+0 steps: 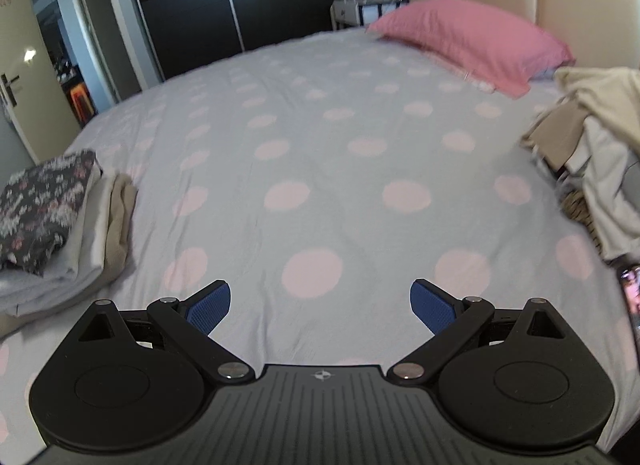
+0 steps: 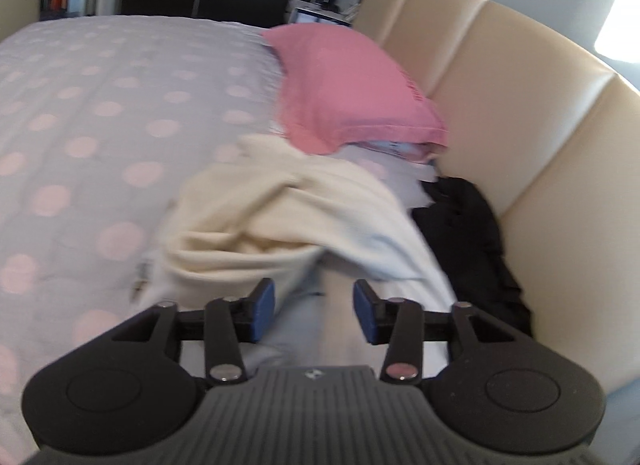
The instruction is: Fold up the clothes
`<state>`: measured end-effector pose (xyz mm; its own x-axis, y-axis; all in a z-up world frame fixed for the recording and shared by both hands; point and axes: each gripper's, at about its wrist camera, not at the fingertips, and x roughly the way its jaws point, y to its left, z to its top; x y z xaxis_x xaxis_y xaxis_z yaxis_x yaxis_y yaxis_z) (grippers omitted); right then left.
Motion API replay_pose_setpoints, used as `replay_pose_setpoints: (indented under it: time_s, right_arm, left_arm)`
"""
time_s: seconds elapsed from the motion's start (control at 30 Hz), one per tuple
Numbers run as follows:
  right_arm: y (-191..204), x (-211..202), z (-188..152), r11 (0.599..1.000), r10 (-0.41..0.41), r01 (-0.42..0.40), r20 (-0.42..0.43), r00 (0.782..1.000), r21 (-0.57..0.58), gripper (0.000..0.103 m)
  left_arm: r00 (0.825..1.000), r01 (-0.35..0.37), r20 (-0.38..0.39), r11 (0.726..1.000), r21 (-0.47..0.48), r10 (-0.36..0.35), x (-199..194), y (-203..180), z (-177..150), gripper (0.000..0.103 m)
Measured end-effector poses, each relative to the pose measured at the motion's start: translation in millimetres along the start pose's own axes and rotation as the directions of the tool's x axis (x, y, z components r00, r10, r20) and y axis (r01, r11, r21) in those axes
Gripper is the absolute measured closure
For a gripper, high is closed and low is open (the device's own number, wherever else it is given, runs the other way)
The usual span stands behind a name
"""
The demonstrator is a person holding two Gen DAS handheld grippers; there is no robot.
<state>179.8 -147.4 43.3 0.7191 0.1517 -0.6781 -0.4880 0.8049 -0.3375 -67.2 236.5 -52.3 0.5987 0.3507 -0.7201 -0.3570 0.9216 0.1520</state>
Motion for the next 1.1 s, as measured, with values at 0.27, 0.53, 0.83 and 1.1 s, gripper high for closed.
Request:
replay_pose_setpoints:
  time_s: [0.27, 0.53, 0.83, 1.1]
  right_arm:
    - [18, 57, 9, 0.957, -0.171, 0.169, 0.012, 0.985, -0.237, 0.036]
    - [14, 64, 27, 0.959, -0.182, 0.197, 0.093, 0.979, -0.205, 0.082]
    - [25, -10, 74, 0.947, -0.226, 0.283, 0.312, 0.923, -0.152, 0.1]
    - [92, -113, 110, 0.968, -0.037, 0.152, 0.488, 0.872, -0.198, 0.1]
  left_arm:
    - [0.998, -0.034, -0.048, 0.999, -0.016, 0.033, 12, 7, 0, 0.005]
    - [0.995, -0.06, -0.085, 0.998, 0.009, 0.06, 17, 9, -2, 0.005]
    - [0.999, -0.045, -0.026, 0.999, 0.013, 0.045, -1, 11, 7, 0.005]
    - [0.995, -0.049, 0.083, 0.999, -0.019, 0.051, -43, 25, 15, 0.005]
